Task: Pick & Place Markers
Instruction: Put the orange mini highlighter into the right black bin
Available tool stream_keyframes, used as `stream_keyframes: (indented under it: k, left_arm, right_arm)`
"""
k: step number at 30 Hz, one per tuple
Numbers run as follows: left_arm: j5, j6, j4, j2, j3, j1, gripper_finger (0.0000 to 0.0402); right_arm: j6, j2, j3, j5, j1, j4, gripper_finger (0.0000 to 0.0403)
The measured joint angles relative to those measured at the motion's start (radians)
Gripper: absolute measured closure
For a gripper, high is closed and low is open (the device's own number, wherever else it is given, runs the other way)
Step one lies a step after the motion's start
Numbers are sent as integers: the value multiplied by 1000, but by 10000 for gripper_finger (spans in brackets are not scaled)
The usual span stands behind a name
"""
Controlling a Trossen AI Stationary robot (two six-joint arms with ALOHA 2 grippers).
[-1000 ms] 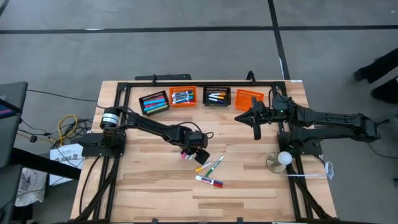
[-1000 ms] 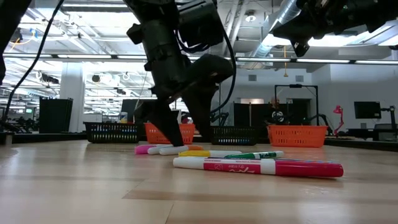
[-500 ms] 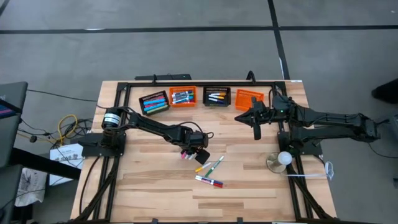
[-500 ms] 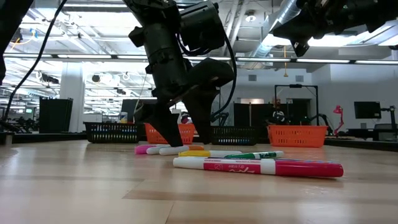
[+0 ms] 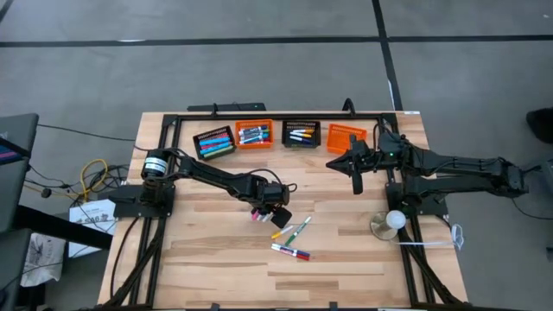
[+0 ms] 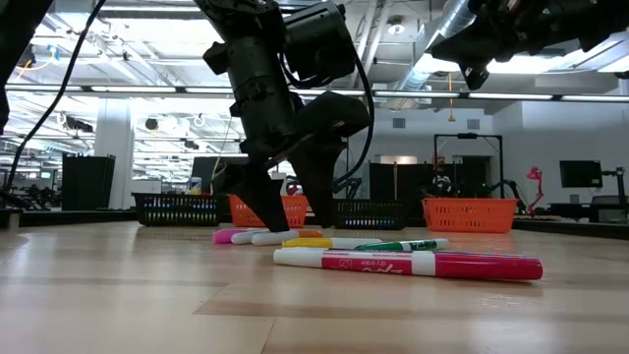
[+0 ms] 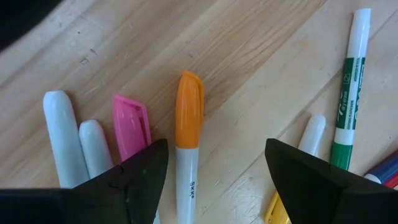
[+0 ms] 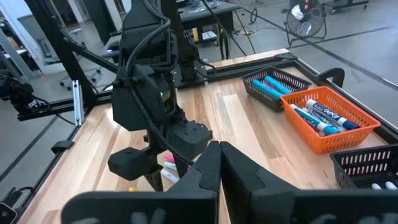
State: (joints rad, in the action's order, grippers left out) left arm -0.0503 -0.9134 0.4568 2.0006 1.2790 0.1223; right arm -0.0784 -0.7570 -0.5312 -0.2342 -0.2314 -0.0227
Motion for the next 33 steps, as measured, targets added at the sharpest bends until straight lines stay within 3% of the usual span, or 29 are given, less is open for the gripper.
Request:
stream_keyframes:
  k: [12, 33]
  left_arm:
    - [-4, 50, 6, 1, -1, -6, 157]
    - [23, 49, -9, 6, -2, -6, 335]
  right_arm:
    - [8, 0, 0, 0, 0, 0, 402]
    - [-45, 0, 0, 1, 0, 1, 402]
